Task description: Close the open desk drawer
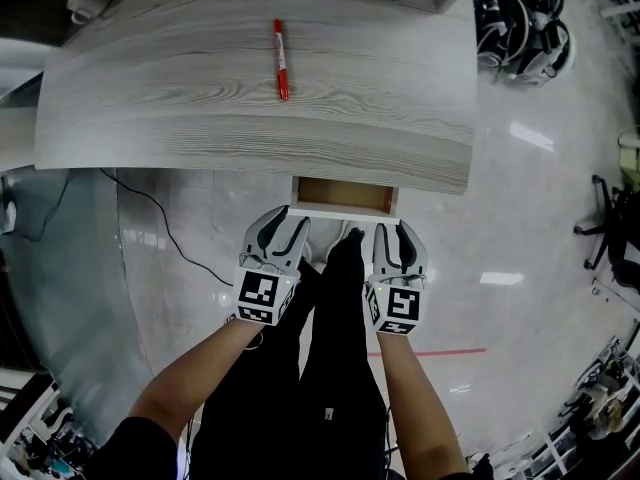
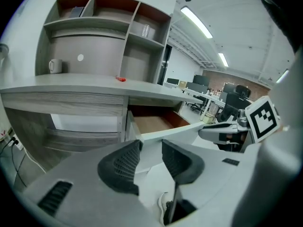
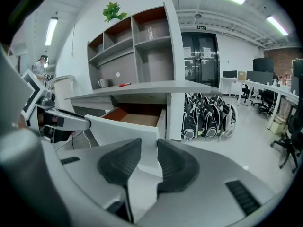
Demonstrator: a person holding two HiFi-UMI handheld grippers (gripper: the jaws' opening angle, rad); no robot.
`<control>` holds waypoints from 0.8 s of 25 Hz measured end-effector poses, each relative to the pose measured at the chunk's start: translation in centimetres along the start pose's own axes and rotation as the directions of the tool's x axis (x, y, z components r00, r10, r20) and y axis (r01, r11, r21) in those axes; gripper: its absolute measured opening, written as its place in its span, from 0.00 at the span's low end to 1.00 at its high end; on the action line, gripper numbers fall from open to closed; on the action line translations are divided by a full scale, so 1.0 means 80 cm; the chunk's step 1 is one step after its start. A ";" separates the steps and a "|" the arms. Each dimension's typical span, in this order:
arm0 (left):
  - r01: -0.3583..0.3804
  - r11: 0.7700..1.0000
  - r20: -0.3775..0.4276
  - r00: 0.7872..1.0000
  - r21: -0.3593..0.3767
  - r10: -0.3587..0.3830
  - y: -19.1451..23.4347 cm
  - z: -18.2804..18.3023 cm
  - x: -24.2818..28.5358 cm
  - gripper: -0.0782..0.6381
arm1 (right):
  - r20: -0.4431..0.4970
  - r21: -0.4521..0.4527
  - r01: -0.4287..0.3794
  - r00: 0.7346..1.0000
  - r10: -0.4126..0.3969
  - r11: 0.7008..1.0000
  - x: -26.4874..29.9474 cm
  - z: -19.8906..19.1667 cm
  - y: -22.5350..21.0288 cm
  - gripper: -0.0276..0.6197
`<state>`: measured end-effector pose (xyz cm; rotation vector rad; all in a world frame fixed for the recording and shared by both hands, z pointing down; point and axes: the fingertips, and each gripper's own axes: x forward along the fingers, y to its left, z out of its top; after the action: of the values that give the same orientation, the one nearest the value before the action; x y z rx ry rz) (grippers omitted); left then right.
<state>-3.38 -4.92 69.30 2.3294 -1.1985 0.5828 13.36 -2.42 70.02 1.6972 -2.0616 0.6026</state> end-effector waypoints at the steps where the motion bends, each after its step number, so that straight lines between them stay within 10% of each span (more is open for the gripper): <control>1: -0.001 1.000 0.003 1.000 -0.002 0.001 0.000 0.001 0.001 0.33 | 0.002 -0.001 0.000 1.000 0.000 1.000 0.001 0.001 -0.001 0.23; 20: 0.010 1.000 0.048 0.999 0.019 -0.011 0.017 0.032 0.039 0.33 | 0.042 -0.031 -0.021 0.999 0.022 0.999 0.042 0.030 -0.019 0.23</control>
<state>-2.40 -9.07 69.27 2.3769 -1.2067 0.5393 14.18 -6.78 70.04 1.6864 -2.1100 0.5436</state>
